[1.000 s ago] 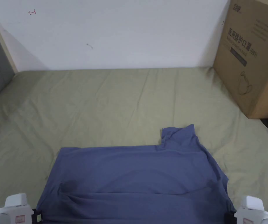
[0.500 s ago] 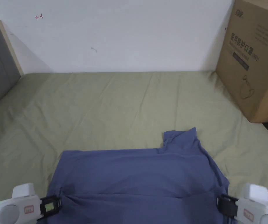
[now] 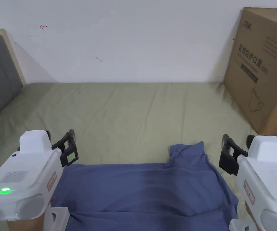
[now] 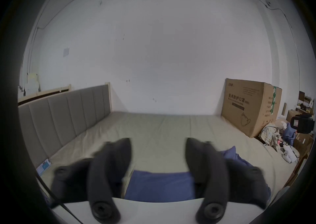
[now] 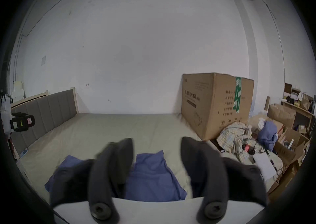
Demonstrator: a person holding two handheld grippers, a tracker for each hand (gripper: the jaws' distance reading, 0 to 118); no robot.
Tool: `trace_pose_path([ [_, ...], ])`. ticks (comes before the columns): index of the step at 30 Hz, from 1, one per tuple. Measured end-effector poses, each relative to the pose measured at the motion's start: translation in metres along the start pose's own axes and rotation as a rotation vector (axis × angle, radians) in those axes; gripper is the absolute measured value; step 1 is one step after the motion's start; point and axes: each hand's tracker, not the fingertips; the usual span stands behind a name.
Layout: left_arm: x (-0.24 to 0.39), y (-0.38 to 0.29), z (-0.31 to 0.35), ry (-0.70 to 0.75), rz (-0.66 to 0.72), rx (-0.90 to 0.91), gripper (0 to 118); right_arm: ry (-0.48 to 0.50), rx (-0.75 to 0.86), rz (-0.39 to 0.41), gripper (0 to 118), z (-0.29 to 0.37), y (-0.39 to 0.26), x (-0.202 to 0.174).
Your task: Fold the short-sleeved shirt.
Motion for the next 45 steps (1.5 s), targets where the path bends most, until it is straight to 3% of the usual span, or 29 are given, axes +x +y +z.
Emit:
trace_pose_path([
  [1, 0.001, -0.002, -0.002, -0.020, -0.001, 0.011, 4, -0.004, 0.003, 0.004, 6, -0.002, 0.000, -0.003],
  [2, 0.001, -0.003, -0.004, -0.038, -0.005, 0.010, 0, -0.008, 0.009, 0.012, 0, -0.007, -0.003, -0.004],
  [9, -0.011, -0.006, -0.039, -0.057, 0.011, -0.070, 0, 0.006, -0.005, 0.007, 0, -0.036, -0.006, -0.004],
  [15, -0.059, -0.024, -0.114, -0.081, -0.028, -0.327, 0, 0.016, -0.045, 0.014, 0, -0.080, -0.013, -0.002],
  [22, -0.128, -0.072, -0.211, -0.031, 0.063, -0.662, 0, 0.005, -0.105, 0.034, 0, -0.131, -0.030, 0.003],
  [24, -0.144, -0.089, -0.234, 0.001, 0.105, -0.732, 11, -0.002, -0.126, 0.033, 0, -0.144, -0.036, 0.005],
  [28, -0.166, -0.119, -0.268, 0.063, 0.132, -0.877, 91, -0.013, -0.170, 0.038, 0, -0.164, -0.052, 0.009],
  [29, -0.168, -0.125, -0.272, 0.087, 0.134, -0.887, 98, -0.015, -0.180, 0.038, 0, -0.169, -0.055, 0.009],
  [32, -0.174, -0.137, -0.284, 0.067, 0.135, -0.876, 98, -0.024, -0.210, 0.037, 0, -0.180, -0.067, 0.011],
  [33, -0.179, -0.143, -0.288, 0.071, 0.130, -0.893, 96, -0.025, -0.219, 0.033, 0, -0.183, -0.069, 0.012],
  [34, -0.178, -0.147, -0.293, 0.075, 0.115, -0.916, 84, -0.026, -0.227, 0.026, 0, -0.185, -0.073, 0.013],
  [36, -0.173, -0.154, -0.299, 0.063, 0.080, -0.940, 49, -0.029, -0.246, 0.018, 0, -0.191, -0.079, 0.014],
  [37, -0.169, -0.160, -0.300, 0.049, 0.042, -0.966, 39, -0.031, -0.257, 0.015, 0, -0.194, -0.082, 0.016],
  [39, -0.160, -0.164, -0.296, 0.041, -0.042, -0.940, 33, -0.026, -0.284, 0.001, 0, -0.201, -0.087, 0.020],
  [42, -0.158, -0.163, -0.295, 0.044, -0.053, -0.939, 1, -0.017, -0.344, -0.018, 0, -0.219, -0.097, 0.029],
  [43, -0.161, -0.159, -0.293, -0.005, -0.024, -0.924, 0, -0.016, -0.369, -0.027, 2, -0.229, -0.101, 0.034],
  [45, -0.158, -0.148, -0.283, 0.003, 0.001, -0.896, 0, -0.011, -0.451, -0.040, 20, -0.252, -0.109, 0.042],
])
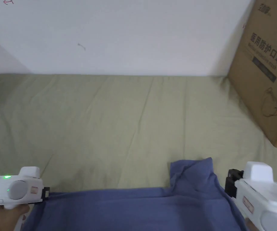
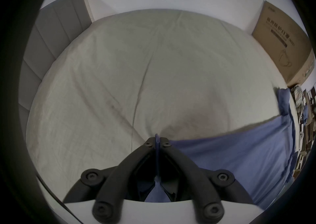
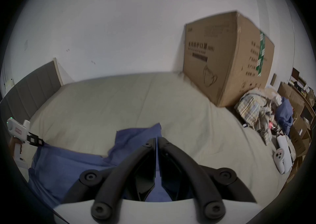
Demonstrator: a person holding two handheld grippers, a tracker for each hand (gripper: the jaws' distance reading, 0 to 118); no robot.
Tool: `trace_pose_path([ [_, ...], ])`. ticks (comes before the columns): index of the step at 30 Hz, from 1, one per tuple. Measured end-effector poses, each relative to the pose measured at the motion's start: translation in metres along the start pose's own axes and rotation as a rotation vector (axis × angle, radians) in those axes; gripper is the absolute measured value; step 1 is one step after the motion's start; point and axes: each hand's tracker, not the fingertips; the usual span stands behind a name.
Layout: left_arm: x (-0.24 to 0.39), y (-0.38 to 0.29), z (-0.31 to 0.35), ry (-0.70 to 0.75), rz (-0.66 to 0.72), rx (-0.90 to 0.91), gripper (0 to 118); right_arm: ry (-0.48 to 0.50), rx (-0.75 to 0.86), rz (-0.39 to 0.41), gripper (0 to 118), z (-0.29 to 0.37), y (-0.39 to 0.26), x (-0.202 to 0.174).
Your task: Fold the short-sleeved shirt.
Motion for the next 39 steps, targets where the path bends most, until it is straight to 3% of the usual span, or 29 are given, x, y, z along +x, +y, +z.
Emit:
trace_pose_path([
  [1, 0.002, -0.002, 0.010, -0.002, -0.021, 0.057, 0, 0.012, -0.052, -0.008, 28, -0.017, 0.001, 0.006],
  [2, 0.003, -0.004, 0.020, -0.026, -0.021, 0.093, 0, 0.022, -0.116, -0.005, 28, -0.033, 0.002, 0.011],
  [3, 0.004, -0.005, 0.030, -0.047, -0.015, 0.120, 0, 0.025, -0.157, -0.011, 54, -0.048, 0.000, 0.016],
  [4, 0.005, -0.007, 0.040, -0.068, -0.013, 0.138, 0, 0.037, -0.201, -0.025, 89, -0.063, -0.003, 0.020],
  [5, 0.006, -0.010, 0.049, -0.083, -0.012, 0.166, 0, 0.041, -0.231, 0.008, 100, -0.076, -0.005, 0.021],
  [8, 0.018, -0.016, 0.079, -0.092, -0.019, 0.197, 0, 0.004, -0.314, 0.053, 100, -0.109, -0.011, 0.022],
  [12, 0.021, -0.019, 0.094, -0.109, -0.013, 0.212, 0, 0.002, -0.406, 0.073, 88, -0.144, -0.021, 0.020],
  [13, 0.021, -0.019, 0.096, -0.112, -0.015, 0.210, 0, 0.003, -0.429, 0.082, 81, -0.147, -0.024, 0.014],
  [15, 0.022, -0.021, 0.098, -0.110, -0.016, 0.208, 0, 0.026, -0.482, 0.034, 71, -0.153, -0.029, 0.011],
  [16, 0.023, -0.021, 0.098, -0.106, -0.015, 0.206, 0, -0.005, -0.433, 0.025, 65, -0.145, -0.027, 0.010],
  [17, 0.023, -0.022, 0.099, -0.104, -0.012, 0.203, 0, 0.007, -0.433, 0.020, 49, -0.140, -0.025, 0.009],
  [19, 0.024, -0.026, 0.102, -0.104, -0.006, 0.198, 0, 0.026, -0.418, 0.040, 1, -0.129, -0.023, 0.009],
  [22, 0.025, -0.032, 0.108, -0.096, 0.008, 0.201, 0, 0.058, -0.364, 0.051, 1, -0.098, -0.018, 0.009],
  [23, 0.024, -0.035, 0.111, -0.031, -0.033, 0.229, 0, 0.064, -0.325, 0.042, 1, -0.083, -0.017, 0.012],
  [30, 0.025, -0.067, 0.142, -0.033, 0.035, 0.212, 0, 0.181, -0.158, -0.002, 1, 0.045, -0.020, 0.028],
  [39, 0.038, -0.148, 0.188, -0.033, 0.072, 0.210, 0, 0.259, -0.101, -0.105, 1, 0.170, -0.094, 0.057],
])
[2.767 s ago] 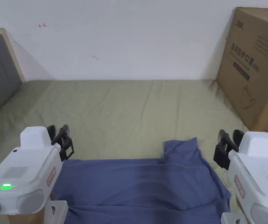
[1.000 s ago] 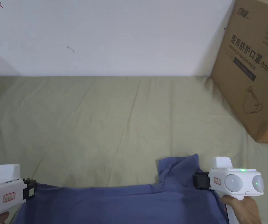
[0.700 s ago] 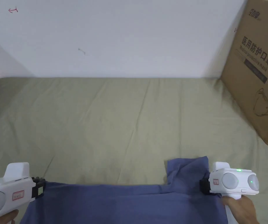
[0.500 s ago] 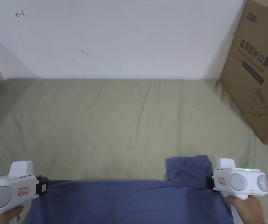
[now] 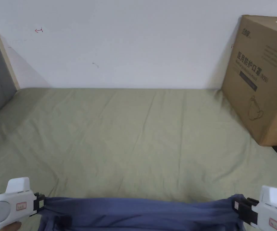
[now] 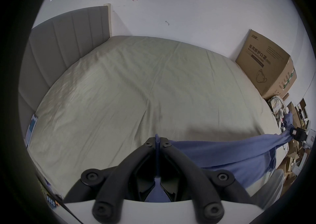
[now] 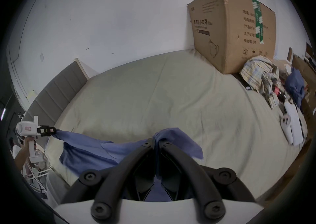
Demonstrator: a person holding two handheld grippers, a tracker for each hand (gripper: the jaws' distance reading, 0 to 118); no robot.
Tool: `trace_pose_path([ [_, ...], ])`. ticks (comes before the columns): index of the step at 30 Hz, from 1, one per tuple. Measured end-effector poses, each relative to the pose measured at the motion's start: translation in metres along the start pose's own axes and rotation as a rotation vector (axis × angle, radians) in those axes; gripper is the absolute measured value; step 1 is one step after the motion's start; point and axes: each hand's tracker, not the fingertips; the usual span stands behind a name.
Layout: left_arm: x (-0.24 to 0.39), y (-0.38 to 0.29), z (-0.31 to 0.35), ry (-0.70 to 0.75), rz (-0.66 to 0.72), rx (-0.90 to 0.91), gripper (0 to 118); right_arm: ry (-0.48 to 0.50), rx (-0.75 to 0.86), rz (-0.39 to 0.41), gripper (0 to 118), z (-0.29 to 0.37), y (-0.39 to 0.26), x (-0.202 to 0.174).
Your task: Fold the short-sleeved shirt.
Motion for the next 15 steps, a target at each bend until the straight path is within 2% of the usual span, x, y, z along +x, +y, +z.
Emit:
trace_pose_path([
  [6, 0.006, -0.067, 0.002, 0.020, 0.002, -0.088, 0, -0.046, -0.086, -0.045, 1, 0.006, -0.069, 0.007],
  [11, 0.006, -0.112, -0.020, 0.077, -0.040, -0.157, 0, -0.139, -0.170, -0.105, 1, -0.016, -0.111, 0.010],
  [12, 0.007, -0.117, -0.023, 0.050, -0.017, -0.188, 0, -0.152, -0.181, -0.117, 1, -0.022, -0.117, 0.010],
  [14, 0.004, -0.125, -0.029, 0.053, -0.009, -0.188, 0, -0.191, -0.200, -0.111, 1, -0.033, -0.128, 0.008],
  [15, 0.005, -0.125, -0.030, 0.054, -0.003, -0.181, 0, -0.211, -0.218, -0.078, 1, -0.038, -0.128, 0.010],
])
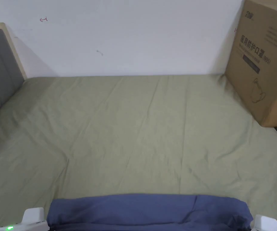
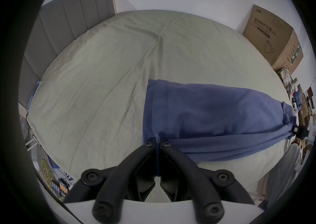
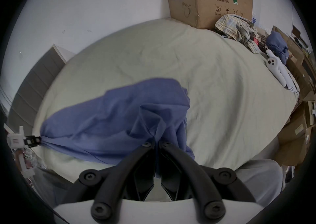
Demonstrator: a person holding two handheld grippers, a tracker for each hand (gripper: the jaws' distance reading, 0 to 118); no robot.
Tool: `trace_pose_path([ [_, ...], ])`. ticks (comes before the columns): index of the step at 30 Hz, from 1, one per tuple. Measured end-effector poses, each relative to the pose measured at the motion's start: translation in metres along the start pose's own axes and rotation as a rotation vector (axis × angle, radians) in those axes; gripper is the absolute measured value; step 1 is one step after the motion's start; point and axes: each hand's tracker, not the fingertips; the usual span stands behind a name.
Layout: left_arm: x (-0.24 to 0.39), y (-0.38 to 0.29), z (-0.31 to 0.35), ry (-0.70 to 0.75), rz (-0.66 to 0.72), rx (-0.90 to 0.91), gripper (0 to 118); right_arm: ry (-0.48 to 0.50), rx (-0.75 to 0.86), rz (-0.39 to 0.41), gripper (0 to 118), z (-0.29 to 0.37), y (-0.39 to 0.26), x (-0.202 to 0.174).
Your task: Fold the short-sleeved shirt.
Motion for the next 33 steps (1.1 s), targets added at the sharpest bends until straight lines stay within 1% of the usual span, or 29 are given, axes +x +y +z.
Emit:
trace_pose_path([
  [2, -0.001, 0.003, -0.001, 0.008, 0.002, 0.006, 1, -0.011, 0.007, 0.020, 1, 0.000, -0.001, -0.006],
  [3, -0.001, 0.003, 0.000, 0.009, -0.006, 0.010, 4, -0.014, 0.015, 0.041, 2, 0.025, 0.005, -0.022],
  [4, -0.001, 0.004, 0.002, 0.005, -0.025, 0.016, 16, -0.021, 0.028, 0.054, 4, 0.034, 0.009, -0.027],
  [5, -0.002, 0.006, 0.007, 0.000, -0.031, 0.013, 27, -0.019, 0.044, 0.055, 14, 0.043, 0.012, -0.030],
  [6, -0.001, 0.008, 0.012, -0.005, -0.027, 0.015, 40, -0.017, 0.061, 0.055, 32, 0.051, 0.016, -0.033],
  [7, -0.002, 0.012, 0.020, -0.017, -0.017, 0.024, 46, -0.017, 0.080, 0.058, 38, 0.060, 0.020, -0.037],
  [8, -0.001, 0.016, 0.029, -0.025, 0.002, 0.056, 46, -0.045, 0.135, 0.101, 38, 0.068, 0.029, -0.038],
  [9, 0.000, 0.021, 0.039, -0.032, 0.021, 0.111, 65, -0.044, 0.182, 0.128, 57, 0.082, 0.039, -0.044],
  [10, 0.004, 0.026, 0.050, -0.041, 0.027, 0.168, 80, -0.035, 0.232, 0.148, 75, 0.095, 0.048, -0.049],
  [11, 0.007, 0.033, 0.064, -0.055, 0.034, 0.239, 88, -0.029, 0.284, 0.159, 79, 0.096, 0.054, -0.046],
  [12, 0.009, 0.039, 0.075, -0.066, 0.038, 0.296, 92, -0.024, 0.328, 0.171, 79, 0.107, 0.063, -0.051],
  [14, 0.027, 0.055, 0.107, -0.075, 0.020, 0.445, 93, -0.009, 0.436, 0.199, 79, 0.135, 0.083, -0.063],
  [16, 0.040, 0.071, 0.130, -0.064, -0.017, 0.554, 93, 0.003, 0.542, 0.215, 79, 0.143, 0.097, -0.068],
  [17, 0.046, 0.077, 0.140, -0.023, -0.074, 0.611, 93, 0.010, 0.585, 0.222, 79, 0.151, 0.103, -0.073],
  [18, 0.057, 0.083, 0.152, -0.014, -0.089, 0.669, 93, 0.012, 0.626, 0.229, 79, 0.158, 0.109, -0.078],
  [20, 0.069, 0.092, 0.167, -0.018, -0.112, 0.763, 92, 0.013, 0.699, 0.240, 79, 0.175, 0.115, -0.095],
  [21, 0.075, 0.095, 0.173, -0.035, -0.083, 0.789, 92, 0.018, 0.728, 0.250, 79, 0.177, 0.116, -0.099],
  [23, 0.086, 0.100, 0.180, -0.028, -0.087, 0.859, 91, 0.006, 0.789, 0.265, 79, 0.189, 0.119, -0.115],
  [25, 0.095, 0.103, 0.186, -0.003, -0.073, 0.927, 85, -0.018, 0.827, 0.288, 79, 0.192, 0.118, -0.125],
  [26, 0.102, 0.104, 0.188, 0.003, -0.077, 0.953, 80, -0.025, 0.835, 0.291, 78, 0.192, 0.117, -0.129],
  [27, 0.107, 0.103, 0.188, 0.018, -0.087, 0.974, 71, -0.030, 0.847, 0.287, 77, 0.194, 0.117, -0.134],
  [28, 0.111, 0.102, 0.187, 0.028, -0.107, 0.996, 53, -0.033, 0.859, 0.282, 72, 0.194, 0.116, -0.137],
  [29, 0.115, 0.101, 0.187, 0.033, -0.121, 1.005, 36, -0.024, 0.865, 0.280, 64, 0.194, 0.114, -0.138],
  [30, 0.117, 0.100, 0.185, 0.035, -0.132, 1.013, 21, -0.028, 0.874, 0.277, 47, 0.194, 0.113, -0.141],
  [31, 0.119, 0.098, 0.184, 0.028, -0.134, 1.019, 9, -0.036, 0.888, 0.278, 13, 0.196, 0.112, -0.144],
  [32, 0.120, 0.096, 0.184, -0.002, -0.132, 1.033, 2, -0.038, 0.897, 0.285, 0, 0.197, 0.112, -0.146],
  [33, 0.120, 0.094, 0.185, -0.022, -0.127, 1.040, 0, -0.059, 0.909, 0.287, 0, 0.196, 0.111, -0.148],
])
